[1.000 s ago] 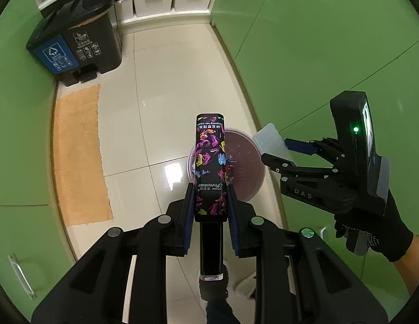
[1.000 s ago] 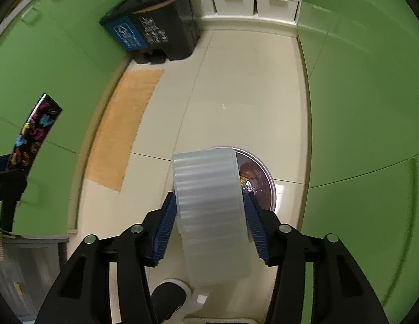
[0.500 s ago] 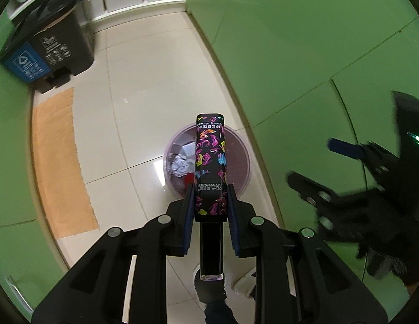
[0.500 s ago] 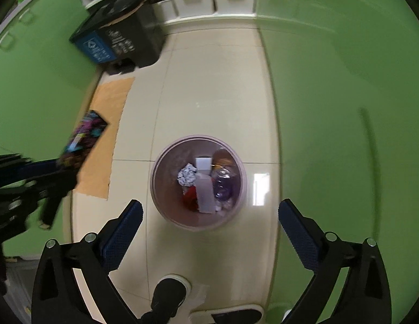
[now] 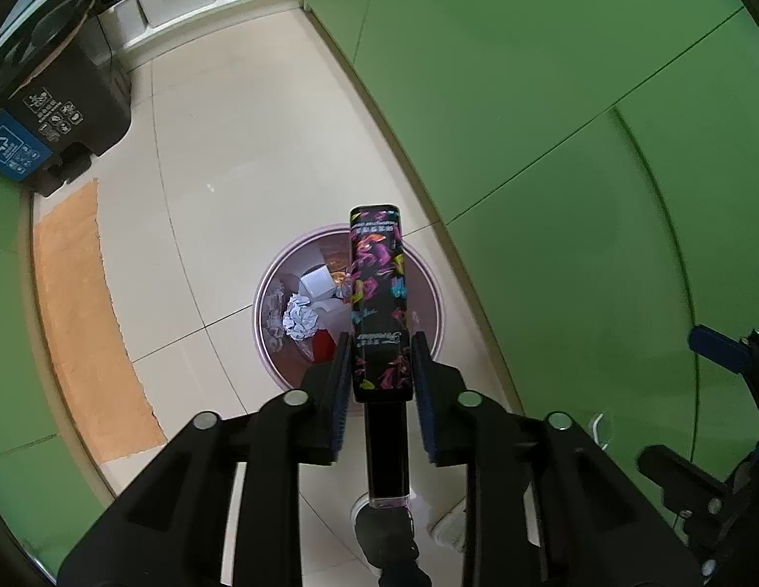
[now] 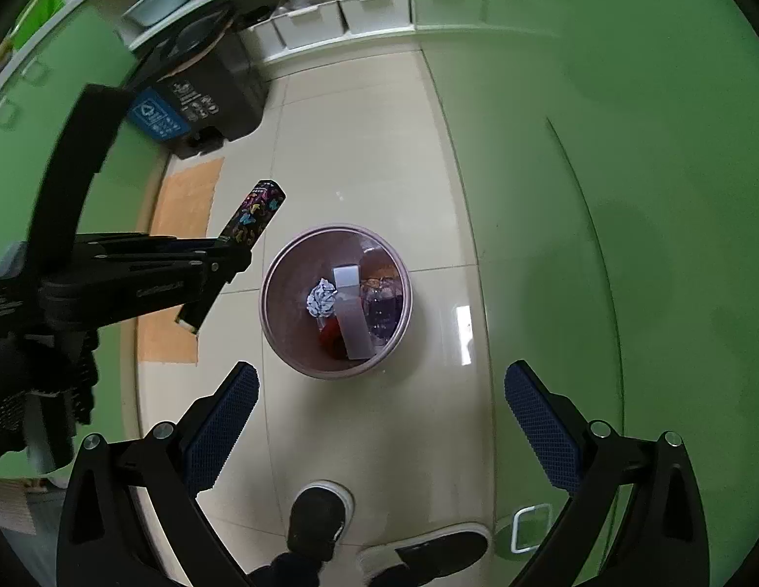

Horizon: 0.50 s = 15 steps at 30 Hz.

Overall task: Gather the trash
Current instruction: 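Carry the tube and tray over the pink bin and open both grippers, then move both tools back over the counter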

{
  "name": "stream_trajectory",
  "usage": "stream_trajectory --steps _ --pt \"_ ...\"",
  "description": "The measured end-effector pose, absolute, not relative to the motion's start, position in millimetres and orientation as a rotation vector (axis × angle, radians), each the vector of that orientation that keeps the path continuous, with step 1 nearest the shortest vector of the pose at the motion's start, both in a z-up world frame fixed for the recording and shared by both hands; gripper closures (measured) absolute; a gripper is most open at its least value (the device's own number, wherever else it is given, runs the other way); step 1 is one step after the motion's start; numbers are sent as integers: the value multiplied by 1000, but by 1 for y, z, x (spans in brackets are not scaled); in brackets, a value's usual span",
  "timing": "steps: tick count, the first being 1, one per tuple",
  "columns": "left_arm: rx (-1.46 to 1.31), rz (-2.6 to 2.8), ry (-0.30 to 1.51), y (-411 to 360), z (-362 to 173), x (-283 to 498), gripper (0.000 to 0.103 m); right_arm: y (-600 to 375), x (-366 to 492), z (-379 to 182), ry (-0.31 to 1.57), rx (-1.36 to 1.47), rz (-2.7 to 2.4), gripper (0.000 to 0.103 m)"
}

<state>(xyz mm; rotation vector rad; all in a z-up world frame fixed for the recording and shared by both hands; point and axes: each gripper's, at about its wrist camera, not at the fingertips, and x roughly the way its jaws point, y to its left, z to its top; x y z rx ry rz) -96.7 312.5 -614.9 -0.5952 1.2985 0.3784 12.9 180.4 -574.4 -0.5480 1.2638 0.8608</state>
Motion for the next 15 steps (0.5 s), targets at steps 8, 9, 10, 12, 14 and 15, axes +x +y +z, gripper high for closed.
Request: stream_trajectory --steps 8,9,10,12,14,15 --pt "-607 400 1298 311 -620 -99 3 161 11 -570 1266 -496 840 6" --pt "-604 404 1302 310 -616 -100 3 160 11 -566 1267 -489 837 6" --pt "-597 407 1305 308 -610 -101 3 160 11 -563 1267 -485 835 6" --pt "-578 412 1305 304 -597 -103 3 159 10 -551 1264 -476 830 6" --pt "-563 420 1297 302 -573 -107 3 159 7 -533 1258 -465 829 6" --pt "-552 424 1291 301 -559 -109 3 158 5 -525 1256 -461 830 6"
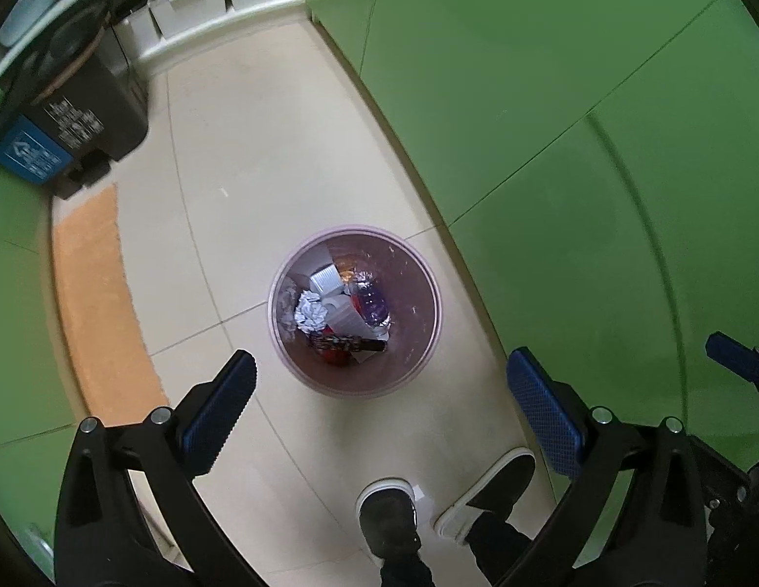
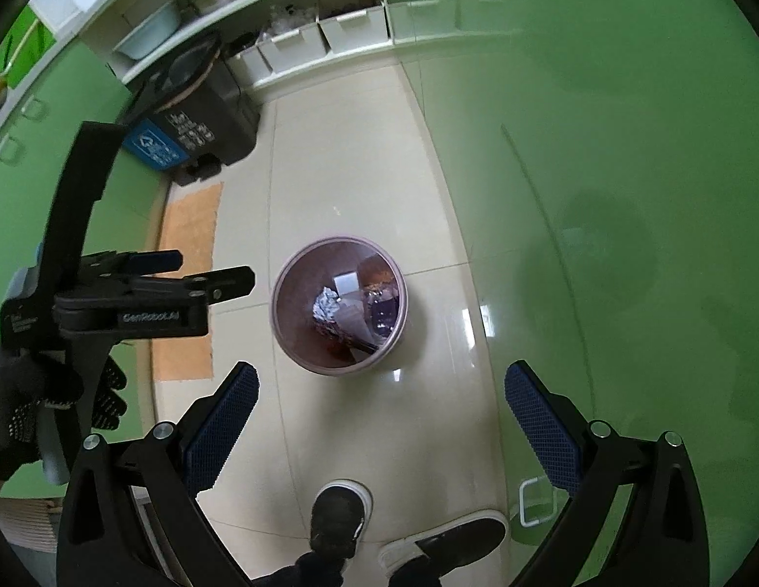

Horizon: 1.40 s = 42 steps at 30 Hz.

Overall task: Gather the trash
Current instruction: 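Move both tools back over the counter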

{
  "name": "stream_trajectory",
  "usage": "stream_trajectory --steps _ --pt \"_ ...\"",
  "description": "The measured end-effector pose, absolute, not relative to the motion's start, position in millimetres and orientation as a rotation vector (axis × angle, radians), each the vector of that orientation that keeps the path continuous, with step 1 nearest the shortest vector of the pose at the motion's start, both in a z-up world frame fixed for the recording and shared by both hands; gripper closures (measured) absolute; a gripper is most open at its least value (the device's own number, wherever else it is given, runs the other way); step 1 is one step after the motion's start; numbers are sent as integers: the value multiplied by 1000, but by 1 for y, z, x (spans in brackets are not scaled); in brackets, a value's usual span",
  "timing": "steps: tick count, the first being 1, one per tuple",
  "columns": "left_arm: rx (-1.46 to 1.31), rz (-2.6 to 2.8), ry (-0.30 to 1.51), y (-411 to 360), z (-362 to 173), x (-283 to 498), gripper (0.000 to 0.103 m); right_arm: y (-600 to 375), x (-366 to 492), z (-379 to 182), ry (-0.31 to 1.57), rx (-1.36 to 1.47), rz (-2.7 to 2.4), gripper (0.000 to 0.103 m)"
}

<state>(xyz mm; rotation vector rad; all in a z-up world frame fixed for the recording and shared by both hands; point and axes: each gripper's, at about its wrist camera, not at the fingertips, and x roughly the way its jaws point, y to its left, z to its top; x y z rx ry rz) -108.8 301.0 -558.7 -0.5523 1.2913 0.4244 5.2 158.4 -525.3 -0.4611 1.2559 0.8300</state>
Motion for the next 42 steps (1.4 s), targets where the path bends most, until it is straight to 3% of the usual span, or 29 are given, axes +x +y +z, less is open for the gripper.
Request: stream_trajectory --steps 24,42 --pt "-381 399 1059 249 -195 -152 3 109 -60 -189 1020 -308 822 6" --pt "-169 114 897 123 -56 -86 3 -97 -36 -71 830 -94 380 6"
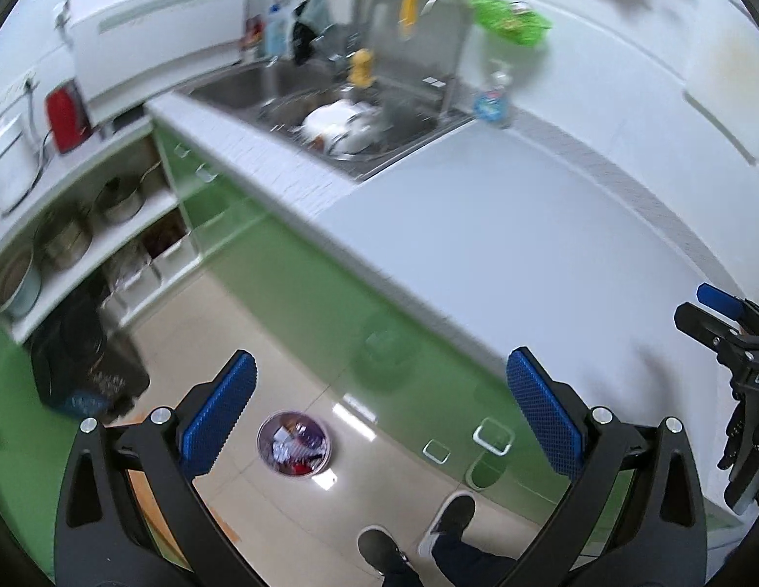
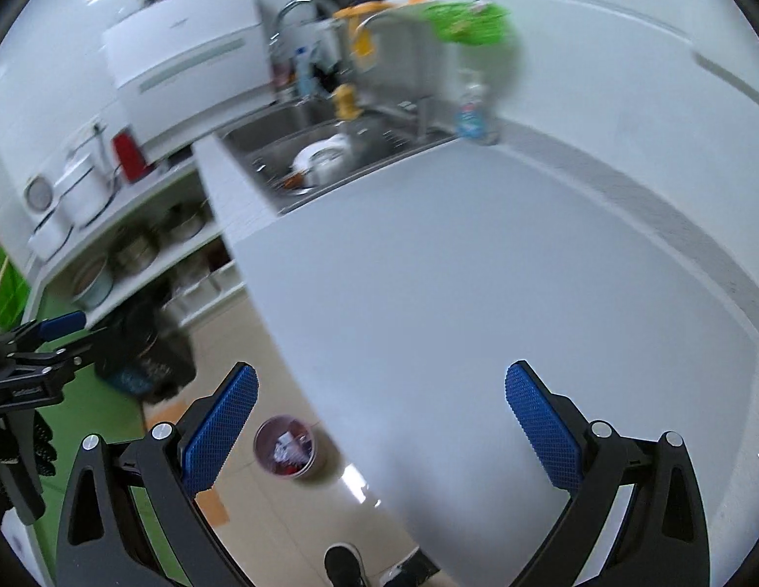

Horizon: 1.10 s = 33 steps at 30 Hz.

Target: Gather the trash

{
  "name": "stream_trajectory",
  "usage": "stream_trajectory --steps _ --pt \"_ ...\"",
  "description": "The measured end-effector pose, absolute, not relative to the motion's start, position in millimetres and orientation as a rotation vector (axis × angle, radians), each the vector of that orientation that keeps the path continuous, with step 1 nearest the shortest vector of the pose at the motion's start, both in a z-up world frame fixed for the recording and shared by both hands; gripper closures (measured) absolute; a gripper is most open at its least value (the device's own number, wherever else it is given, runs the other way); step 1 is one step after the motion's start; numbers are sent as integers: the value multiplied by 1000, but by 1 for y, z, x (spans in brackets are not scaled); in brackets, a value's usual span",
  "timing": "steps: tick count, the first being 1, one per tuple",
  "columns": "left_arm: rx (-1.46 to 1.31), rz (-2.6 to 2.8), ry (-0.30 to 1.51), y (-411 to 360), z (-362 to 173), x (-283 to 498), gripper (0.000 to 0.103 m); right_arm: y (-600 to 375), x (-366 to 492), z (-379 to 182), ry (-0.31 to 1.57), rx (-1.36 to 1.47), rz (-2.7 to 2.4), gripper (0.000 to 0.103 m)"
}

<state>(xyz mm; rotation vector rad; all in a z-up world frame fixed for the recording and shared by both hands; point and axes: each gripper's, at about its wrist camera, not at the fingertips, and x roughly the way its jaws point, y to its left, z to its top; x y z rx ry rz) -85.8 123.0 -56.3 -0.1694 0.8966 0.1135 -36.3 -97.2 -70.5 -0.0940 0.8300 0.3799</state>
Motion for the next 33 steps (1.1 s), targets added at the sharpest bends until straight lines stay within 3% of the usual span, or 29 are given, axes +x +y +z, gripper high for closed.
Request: stream_trajectory --steps 17,33 --pt "-56 23 875 34 -23 -41 3 -184 -21 -25 785 -113 289 6" --pt "-30 22 910 1 -23 -19 3 -217 -3 -29 831 -100 344 6"
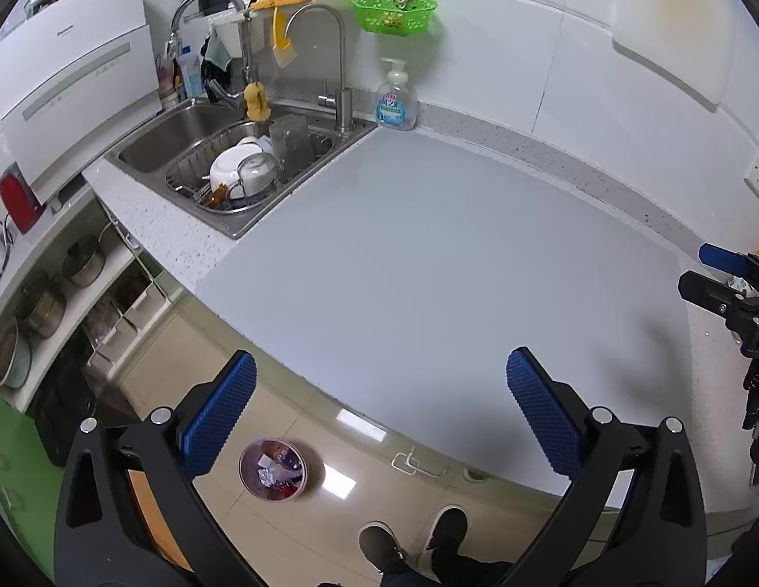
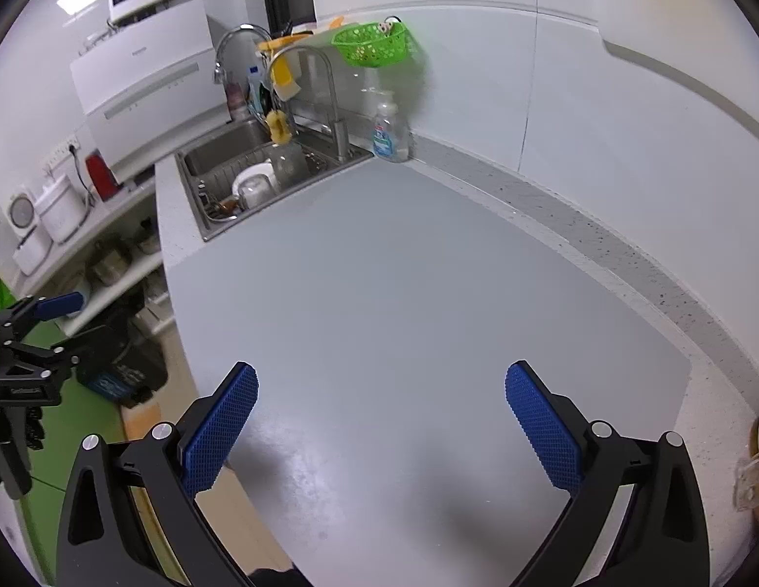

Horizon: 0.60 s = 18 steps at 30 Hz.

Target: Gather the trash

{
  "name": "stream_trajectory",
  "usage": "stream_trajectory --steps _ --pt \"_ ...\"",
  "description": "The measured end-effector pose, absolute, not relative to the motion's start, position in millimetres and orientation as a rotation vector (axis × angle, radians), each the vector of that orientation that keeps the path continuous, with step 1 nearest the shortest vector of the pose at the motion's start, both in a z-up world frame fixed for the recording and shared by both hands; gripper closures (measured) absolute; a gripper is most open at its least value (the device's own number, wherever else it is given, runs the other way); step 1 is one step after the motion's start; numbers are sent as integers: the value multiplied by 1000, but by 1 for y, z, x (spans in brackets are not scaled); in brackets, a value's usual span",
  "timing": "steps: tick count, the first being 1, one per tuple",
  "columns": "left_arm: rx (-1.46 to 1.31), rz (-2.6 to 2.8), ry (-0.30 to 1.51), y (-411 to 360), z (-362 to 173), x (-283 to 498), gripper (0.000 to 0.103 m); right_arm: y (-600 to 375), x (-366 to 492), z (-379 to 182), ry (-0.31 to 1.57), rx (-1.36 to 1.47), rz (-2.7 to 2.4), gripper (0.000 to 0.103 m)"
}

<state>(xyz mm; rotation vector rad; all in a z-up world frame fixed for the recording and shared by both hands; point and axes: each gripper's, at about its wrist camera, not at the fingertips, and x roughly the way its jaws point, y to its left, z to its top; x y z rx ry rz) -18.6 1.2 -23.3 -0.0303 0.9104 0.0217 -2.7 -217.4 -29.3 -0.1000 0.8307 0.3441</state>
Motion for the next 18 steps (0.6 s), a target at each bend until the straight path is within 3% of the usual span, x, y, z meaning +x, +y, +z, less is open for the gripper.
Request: stream_trajectory --steps 18 --pt "-10 20 876 11 -10 -20 3 -197 -10 -19 793 -95 325 6"
